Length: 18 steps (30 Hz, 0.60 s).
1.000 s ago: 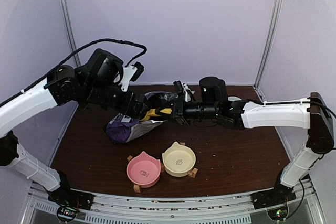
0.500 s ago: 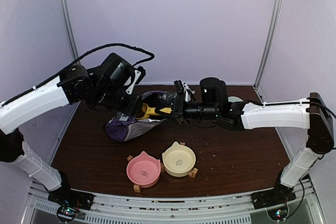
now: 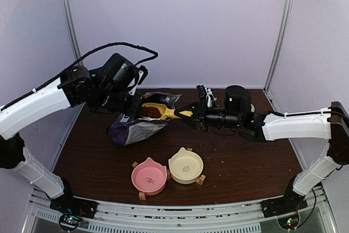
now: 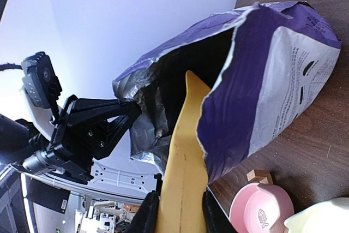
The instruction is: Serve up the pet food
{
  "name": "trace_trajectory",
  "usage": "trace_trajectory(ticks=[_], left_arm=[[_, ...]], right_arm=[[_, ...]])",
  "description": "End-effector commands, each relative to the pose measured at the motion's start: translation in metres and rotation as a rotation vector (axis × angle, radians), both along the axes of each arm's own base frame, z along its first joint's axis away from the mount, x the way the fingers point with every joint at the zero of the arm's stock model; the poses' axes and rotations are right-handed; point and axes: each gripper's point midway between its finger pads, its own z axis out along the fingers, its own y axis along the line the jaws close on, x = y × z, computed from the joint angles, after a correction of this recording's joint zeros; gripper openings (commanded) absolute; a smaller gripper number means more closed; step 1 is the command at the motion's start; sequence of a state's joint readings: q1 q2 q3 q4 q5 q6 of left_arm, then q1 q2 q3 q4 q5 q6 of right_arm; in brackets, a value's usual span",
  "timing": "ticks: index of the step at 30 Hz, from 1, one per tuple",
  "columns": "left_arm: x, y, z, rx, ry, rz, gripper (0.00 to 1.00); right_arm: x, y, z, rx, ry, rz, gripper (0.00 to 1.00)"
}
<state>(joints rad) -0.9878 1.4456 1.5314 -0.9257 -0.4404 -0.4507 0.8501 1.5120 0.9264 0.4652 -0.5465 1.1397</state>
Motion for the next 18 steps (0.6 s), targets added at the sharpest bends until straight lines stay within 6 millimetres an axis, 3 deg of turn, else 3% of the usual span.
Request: trace_trajectory(ticks=[1,10,18], left_arm=[[0.014,0.006,0.042,-0.063,-0.107,0.055,0.0],[0.015,0.003,0.041,-0.073,-0.101,0.049,0.0],[0.022,-0.004,0.055,-0.113,-0.103,0.011,0.0]], right_arm=[[0.0,-0.018,0.03,0.111,0.001,-0.015,0.12],[-0.001,-0.045,0.044,0.136,-0.022,-0.09,0.12],[-0.01,-0.054,0.06,0.163,-0.039,-0.085,0.12]])
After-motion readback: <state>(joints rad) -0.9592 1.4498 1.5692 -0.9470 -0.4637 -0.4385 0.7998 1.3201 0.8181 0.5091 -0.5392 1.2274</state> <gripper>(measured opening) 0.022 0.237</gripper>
